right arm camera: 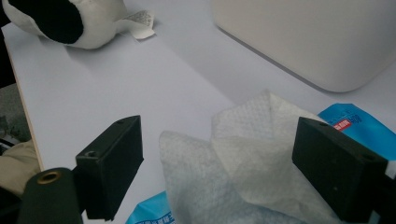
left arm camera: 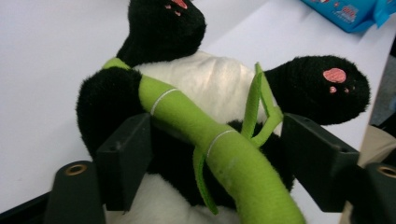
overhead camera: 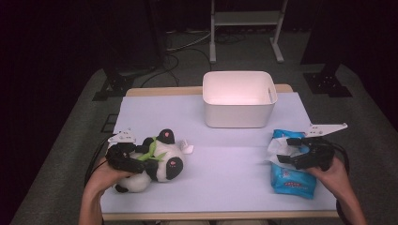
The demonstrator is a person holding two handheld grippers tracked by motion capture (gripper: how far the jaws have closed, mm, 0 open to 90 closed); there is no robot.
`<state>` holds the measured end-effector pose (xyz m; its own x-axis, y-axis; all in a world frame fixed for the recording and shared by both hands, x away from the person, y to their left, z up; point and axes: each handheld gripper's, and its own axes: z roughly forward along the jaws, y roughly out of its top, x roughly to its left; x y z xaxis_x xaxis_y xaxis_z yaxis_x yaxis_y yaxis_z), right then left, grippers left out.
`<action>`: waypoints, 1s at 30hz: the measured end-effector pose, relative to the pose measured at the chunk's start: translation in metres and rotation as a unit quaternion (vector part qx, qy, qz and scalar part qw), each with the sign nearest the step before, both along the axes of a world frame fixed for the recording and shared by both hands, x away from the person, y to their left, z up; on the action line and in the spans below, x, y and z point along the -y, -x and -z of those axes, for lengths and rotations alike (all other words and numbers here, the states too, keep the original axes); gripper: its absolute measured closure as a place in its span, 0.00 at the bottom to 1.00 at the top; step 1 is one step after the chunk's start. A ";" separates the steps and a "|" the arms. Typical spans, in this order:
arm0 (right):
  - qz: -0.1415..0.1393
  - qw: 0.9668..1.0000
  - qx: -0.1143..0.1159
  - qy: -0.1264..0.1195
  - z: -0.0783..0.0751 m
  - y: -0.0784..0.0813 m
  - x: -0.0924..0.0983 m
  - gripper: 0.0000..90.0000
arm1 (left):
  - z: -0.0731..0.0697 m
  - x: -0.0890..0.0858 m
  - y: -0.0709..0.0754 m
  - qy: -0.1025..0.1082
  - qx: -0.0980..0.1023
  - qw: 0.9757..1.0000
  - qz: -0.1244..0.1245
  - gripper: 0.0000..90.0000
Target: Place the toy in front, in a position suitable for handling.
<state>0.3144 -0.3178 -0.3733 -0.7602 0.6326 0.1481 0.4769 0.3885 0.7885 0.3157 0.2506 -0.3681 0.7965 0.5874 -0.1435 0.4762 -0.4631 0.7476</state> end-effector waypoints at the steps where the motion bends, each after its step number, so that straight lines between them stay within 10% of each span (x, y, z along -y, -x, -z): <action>1: -0.001 1.000 0.000 0.000 0.000 0.000 0.000 0.17 | 0.000 0.000 0.000 0.002 -0.001 1.000 -0.004 0.29; 14: 0.001 1.000 0.000 0.001 0.001 0.002 0.001 0.17 | -0.001 -0.007 0.002 0.007 -0.002 1.000 0.003 0.64; 30: 0.009 1.000 -0.005 0.005 0.006 0.000 0.009 0.17 | -0.010 -0.007 -0.002 -0.006 0.020 1.000 -0.007 0.74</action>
<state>0.3140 -0.3267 -0.3789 -0.7475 0.6472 0.1494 0.4915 0.3876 0.7798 0.3178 0.2574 -0.3577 0.7928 0.6005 -0.1042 0.4528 -0.4661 0.7601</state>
